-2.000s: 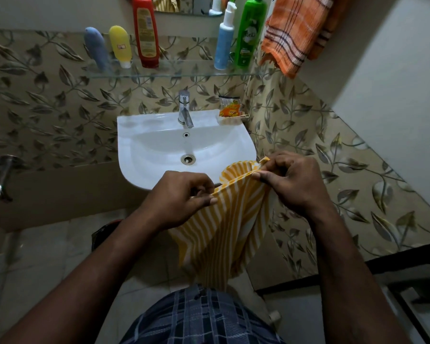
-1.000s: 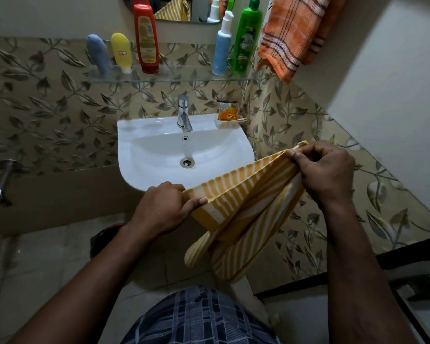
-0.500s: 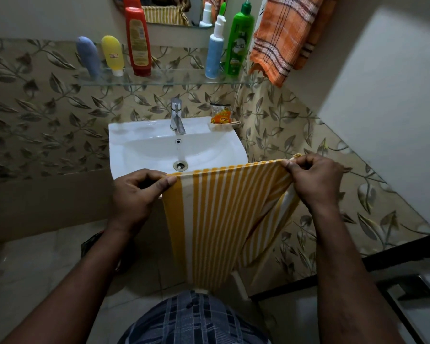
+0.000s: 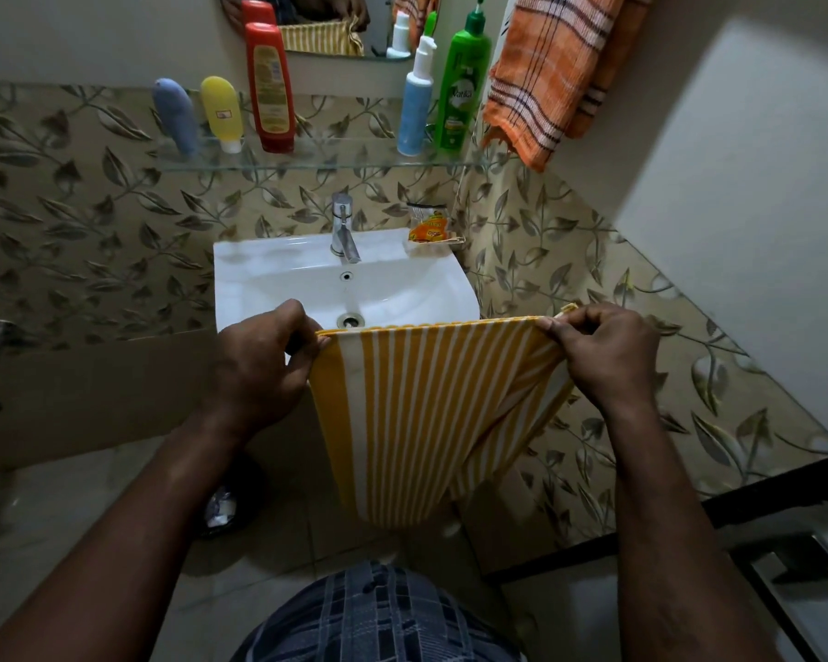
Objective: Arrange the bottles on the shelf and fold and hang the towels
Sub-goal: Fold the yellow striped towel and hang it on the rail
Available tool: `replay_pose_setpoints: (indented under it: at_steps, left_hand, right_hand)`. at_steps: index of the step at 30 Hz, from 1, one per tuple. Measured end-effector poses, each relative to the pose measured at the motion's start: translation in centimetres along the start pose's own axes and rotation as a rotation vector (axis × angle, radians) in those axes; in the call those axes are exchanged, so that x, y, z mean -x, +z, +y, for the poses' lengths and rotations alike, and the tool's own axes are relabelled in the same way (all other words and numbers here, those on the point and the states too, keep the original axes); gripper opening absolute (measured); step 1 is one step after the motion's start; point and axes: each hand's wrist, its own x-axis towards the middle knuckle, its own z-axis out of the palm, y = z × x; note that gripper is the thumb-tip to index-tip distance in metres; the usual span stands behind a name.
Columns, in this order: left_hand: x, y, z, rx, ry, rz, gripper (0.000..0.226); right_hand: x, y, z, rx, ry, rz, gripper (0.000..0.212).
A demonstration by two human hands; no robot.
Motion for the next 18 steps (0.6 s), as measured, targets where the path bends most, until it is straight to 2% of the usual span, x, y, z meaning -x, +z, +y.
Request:
replay_pose_setpoints:
  at_steps: [4,8,11,15,18]
  left_hand:
    - [-0.7,-0.8,0.4,-0.043,0.020,0.002,0.007]
    - [-1.1,-0.6,1.4,-0.056,0.021,-0.074,0.027]
    - [-1.3,-0.6,2.6,0.066,-0.153,-0.095,0.030]
    - [-1.9,-0.4,6.1,0.514,-0.551,-0.116,0.027]
    - [-2.1,0.7,8.3,0.604,-0.650,-0.149,0.027]
  right_hand:
    - [0.0,0.3,0.1,0.007,-0.002,-0.010,0.021]
    - [0.1,0.7,-0.1,0.001,0.012,0.001,0.019]
    - [0.5,1.1,0.2,-0.030,0.045,0.033,0.020]
    - [2.0,1.6,0.3,-0.111,0.055,0.104,0.012]
    - [4.5,2.4,-0.6,-0.231,0.078,0.157,0.017]
